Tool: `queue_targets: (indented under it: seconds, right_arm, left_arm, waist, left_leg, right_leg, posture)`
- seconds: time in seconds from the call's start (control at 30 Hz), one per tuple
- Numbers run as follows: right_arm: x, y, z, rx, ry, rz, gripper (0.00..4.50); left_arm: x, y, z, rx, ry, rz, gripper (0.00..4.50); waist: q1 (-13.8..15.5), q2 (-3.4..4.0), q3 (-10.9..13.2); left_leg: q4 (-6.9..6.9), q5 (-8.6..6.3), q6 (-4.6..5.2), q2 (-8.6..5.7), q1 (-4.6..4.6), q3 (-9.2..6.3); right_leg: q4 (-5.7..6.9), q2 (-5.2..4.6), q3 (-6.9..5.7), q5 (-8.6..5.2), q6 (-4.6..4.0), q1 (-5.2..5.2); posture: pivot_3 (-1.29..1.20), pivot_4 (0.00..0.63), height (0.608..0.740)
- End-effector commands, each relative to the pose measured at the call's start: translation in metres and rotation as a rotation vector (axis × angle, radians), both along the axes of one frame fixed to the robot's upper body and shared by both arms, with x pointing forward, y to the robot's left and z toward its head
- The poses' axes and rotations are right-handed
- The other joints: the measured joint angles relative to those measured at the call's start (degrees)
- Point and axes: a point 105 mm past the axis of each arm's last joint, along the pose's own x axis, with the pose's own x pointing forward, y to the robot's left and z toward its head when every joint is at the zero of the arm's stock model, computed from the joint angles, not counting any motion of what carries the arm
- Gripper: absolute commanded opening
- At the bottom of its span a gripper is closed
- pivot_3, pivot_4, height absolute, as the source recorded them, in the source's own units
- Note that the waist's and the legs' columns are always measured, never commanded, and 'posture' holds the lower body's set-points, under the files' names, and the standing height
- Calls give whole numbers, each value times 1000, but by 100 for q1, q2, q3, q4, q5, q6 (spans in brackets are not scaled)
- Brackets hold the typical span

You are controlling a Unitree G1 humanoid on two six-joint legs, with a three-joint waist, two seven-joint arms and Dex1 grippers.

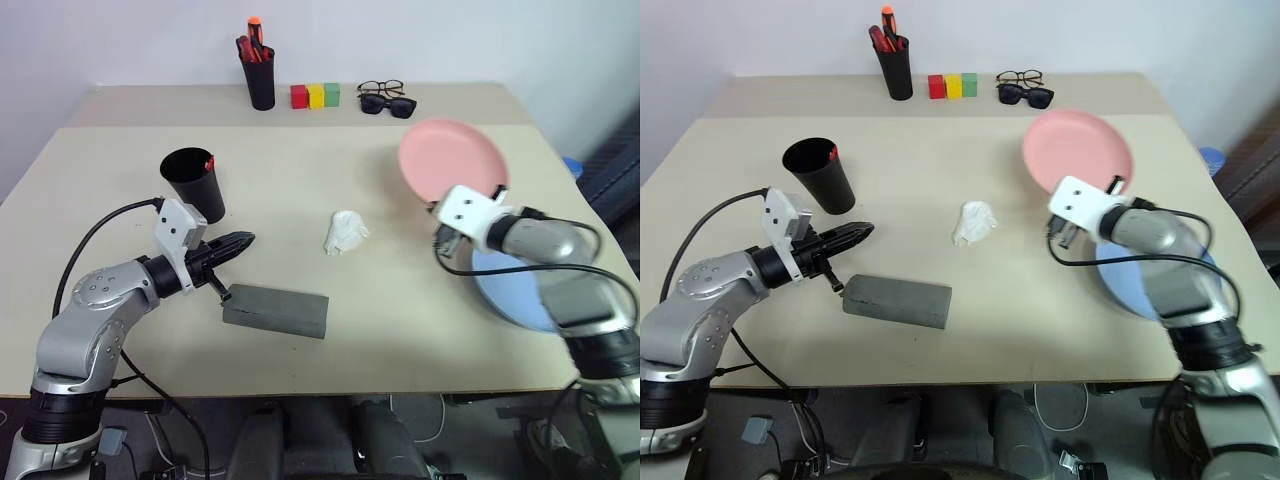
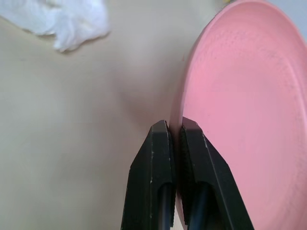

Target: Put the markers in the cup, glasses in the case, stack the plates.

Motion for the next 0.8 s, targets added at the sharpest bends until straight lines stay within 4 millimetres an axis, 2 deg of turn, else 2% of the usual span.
queue_targets:
  seconds: [0.03, 0.17, 0.33, 0.37, 0.43, 0.53, 0.57, 0.67, 0.8]
  right_arm:
    - [-36, -28, 11, -53, 63, -35, 52]
    - [-72, -52, -3, -42, 191, -109, 52]
    - [-97, -67, -25, -35, 332, -173, 52]
    - [-100, -65, -29, -22, 357, -170, 685]
    - [-100, -60, -33, -6, 362, -157, 1364]
    - [-94, -48, -36, -15, 340, -116, 2960]
    - [-85, -35, -32, 50, 298, -86, 3358]
    - [-59, 2, -27, 203, 209, -6, 3358]
    - [-15, 42, -31, 428, 170, -29, 3358]
  left_arm:
    - [3, -8, 4, 14, -31, -48, 0]
    - [10, -14, 3, 15, -33, -85, 0]
    - [17, -20, 4, 14, -44, -116, 0]
    - [17, -20, 4, 15, -45, -120, 0]
    - [18, -21, 4, 17, -47, -124, 0]
    - [17, -19, 4, 17, -49, -120, 0]
    - [16, -17, 4, 18, -48, -112, 0]
    - [14, -12, 2, 22, -47, -91, 0]
    - [13, -4, 1, 29, -48, -55, 0]
  waist:
    - [57, 0, 0]
    - [69, 1, -1]
    - [-35, 7, -4]
    - [-38, 7, -4]
    - [-60, 8, -5]
    - [-54, 7, -5]
    - [-51, 7, -4]
    - [-109, 6, -4]
    - [-152, 5, -4]
  left_leg:
    - [1, 0, 0, 1, 2, 0]
    - [10, -1, 1, -4, 6, 3]
    - [4, -1, 2, -1, 41, 7]
    - [0, -1, 2, -1, 54, 7]
    - [-8, -2, 3, -1, 86, 10]
    - [-8, -2, 4, 0, 94, 9]
    - [-8, -2, 3, 1, 93, 9]
    - [-9, -2, 3, 4, 97, 6]
    - [-12, -1, 2, 4, 90, -1]
  right_leg:
    - [-4, 1, -4, 0, 0, 8]
    - [-3, 6, -4, 0, 0, 18]
    - [-3, 13, -2, 0, 0, 49]
    - [-5, 14, -1, -1, -1, 60]
    - [-9, 14, 2, -2, -1, 86]
    - [-8, 15, 7, -2, 0, 93]
    - [-8, 15, 7, -2, 0, 93]
    - [-7, 14, 12, -2, 0, 91]
    - [-5, 13, 8, -3, 0, 83]
  posture:
    - [0, 150, 740]
    - [0, 150, 740]
    - [0, 150, 740]
    - [0, 150, 740]
    - [0, 150, 740]
    - [0, 150, 740]
    - [0, 150, 740]
    - [0, 150, 740]
    - [0, 150, 740]
